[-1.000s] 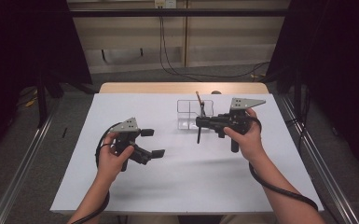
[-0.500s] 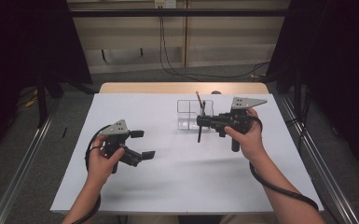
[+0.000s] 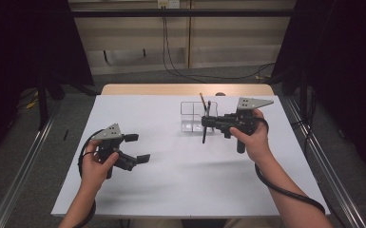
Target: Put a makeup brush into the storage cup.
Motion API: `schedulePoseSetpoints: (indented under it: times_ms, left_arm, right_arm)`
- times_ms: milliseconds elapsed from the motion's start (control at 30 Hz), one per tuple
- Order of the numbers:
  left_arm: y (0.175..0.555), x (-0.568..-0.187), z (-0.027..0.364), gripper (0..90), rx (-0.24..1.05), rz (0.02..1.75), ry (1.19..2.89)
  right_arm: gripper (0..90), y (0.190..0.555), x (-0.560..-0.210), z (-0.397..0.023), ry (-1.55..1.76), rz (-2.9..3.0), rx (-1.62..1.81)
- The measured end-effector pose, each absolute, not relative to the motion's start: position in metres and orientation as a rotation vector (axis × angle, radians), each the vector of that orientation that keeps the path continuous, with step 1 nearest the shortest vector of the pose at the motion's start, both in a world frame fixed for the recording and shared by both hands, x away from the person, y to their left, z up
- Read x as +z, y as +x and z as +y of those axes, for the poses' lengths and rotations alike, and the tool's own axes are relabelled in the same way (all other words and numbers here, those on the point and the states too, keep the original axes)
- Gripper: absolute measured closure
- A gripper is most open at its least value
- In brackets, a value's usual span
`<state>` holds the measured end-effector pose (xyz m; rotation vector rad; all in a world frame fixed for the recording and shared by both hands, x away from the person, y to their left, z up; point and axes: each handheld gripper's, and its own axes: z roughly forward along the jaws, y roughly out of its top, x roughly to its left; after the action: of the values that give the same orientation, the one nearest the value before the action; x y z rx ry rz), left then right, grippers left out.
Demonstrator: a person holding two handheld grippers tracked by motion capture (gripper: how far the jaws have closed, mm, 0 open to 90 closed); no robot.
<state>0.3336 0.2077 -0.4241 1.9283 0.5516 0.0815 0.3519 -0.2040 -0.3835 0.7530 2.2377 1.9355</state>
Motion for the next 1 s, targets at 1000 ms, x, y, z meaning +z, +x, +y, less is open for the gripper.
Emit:
schedulePoseSetpoints:
  times_ms: [1000]
  left_arm:
    - [0.322, -0.424, 0.248, 0.6, 0.150, 0.615, 1.880]
  right_arm:
    - [84.9, 0.356, -0.384, -0.204, 0.752, 2.231, 1.930]
